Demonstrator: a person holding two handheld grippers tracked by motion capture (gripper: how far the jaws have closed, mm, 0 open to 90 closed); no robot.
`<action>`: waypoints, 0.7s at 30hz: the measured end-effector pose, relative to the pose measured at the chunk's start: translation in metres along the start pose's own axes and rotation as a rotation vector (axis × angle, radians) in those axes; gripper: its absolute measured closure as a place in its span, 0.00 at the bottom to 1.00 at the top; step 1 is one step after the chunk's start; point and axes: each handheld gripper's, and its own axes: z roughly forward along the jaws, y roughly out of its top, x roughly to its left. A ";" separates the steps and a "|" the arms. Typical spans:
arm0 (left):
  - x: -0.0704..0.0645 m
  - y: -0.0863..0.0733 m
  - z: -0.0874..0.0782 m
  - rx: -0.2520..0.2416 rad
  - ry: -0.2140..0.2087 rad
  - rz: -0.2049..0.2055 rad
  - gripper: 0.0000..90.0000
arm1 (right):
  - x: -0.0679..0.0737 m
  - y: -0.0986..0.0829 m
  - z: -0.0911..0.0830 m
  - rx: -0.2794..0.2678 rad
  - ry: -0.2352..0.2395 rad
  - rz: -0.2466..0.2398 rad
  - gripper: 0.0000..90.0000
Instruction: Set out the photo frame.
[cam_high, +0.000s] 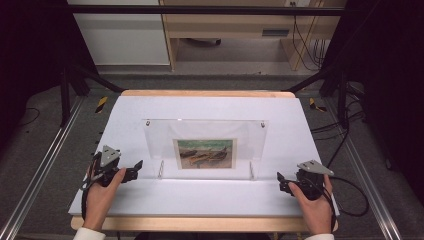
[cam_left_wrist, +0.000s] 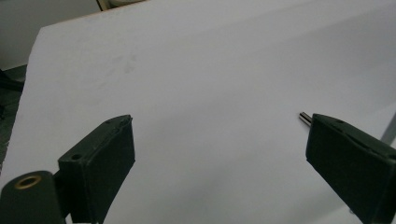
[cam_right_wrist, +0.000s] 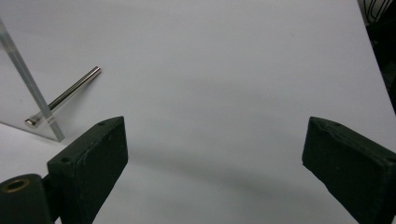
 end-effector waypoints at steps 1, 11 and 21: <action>0.000 0.001 0.002 -0.002 0.001 -0.003 0.08 | 0.000 0.001 0.003 0.006 0.001 -0.007 0.08; 0.005 0.012 0.022 0.011 -0.006 0.002 0.08 | -0.003 0.018 0.024 0.002 -0.005 -0.009 0.08; 0.022 0.015 0.037 0.042 0.006 -0.024 0.08 | -0.020 0.030 0.044 0.001 -0.041 0.035 0.08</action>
